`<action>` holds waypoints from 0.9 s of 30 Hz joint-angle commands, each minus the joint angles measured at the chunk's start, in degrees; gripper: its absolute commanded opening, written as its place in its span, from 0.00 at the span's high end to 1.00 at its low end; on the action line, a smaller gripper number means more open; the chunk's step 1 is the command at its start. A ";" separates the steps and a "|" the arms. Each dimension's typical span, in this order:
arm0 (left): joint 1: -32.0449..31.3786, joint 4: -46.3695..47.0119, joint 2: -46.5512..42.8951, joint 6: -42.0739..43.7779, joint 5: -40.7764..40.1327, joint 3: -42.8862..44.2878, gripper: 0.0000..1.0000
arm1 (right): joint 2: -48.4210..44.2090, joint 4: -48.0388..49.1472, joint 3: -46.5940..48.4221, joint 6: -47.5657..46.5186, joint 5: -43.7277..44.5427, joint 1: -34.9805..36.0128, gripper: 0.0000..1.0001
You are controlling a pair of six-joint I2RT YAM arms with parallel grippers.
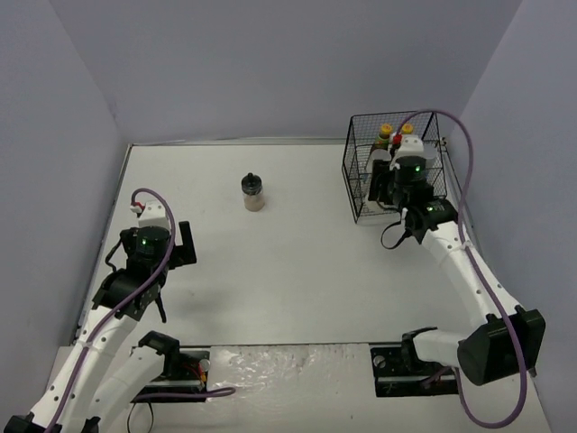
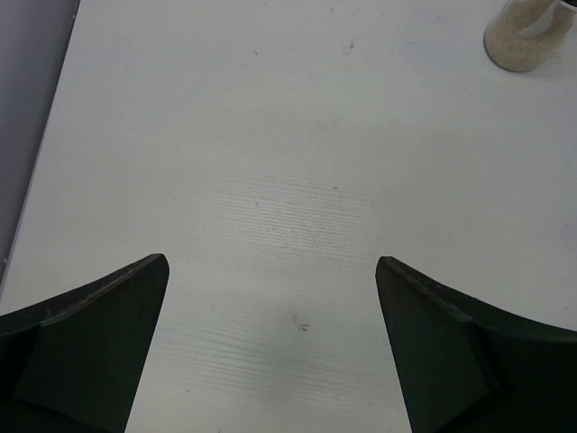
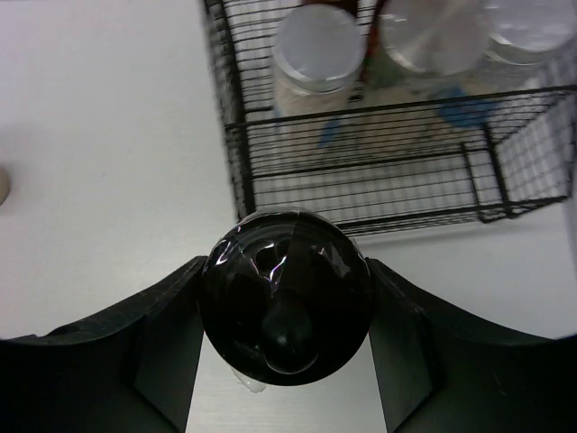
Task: Organize the condiment bottles
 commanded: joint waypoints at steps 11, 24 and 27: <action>0.78 3.01 0.28 1.12 0.61 1.83 0.03 | 8.11 7.64 10.35 3.74 -1.62 -21.01 1.00; 0.70 3.01 0.35 1.14 0.75 1.77 0.03 | 14.97 18.27 11.81 1.49 -5.24 -24.67 1.00; 0.70 3.07 0.63 1.23 0.87 1.77 0.03 | 16.68 18.69 12.39 0.74 -4.95 -24.86 1.00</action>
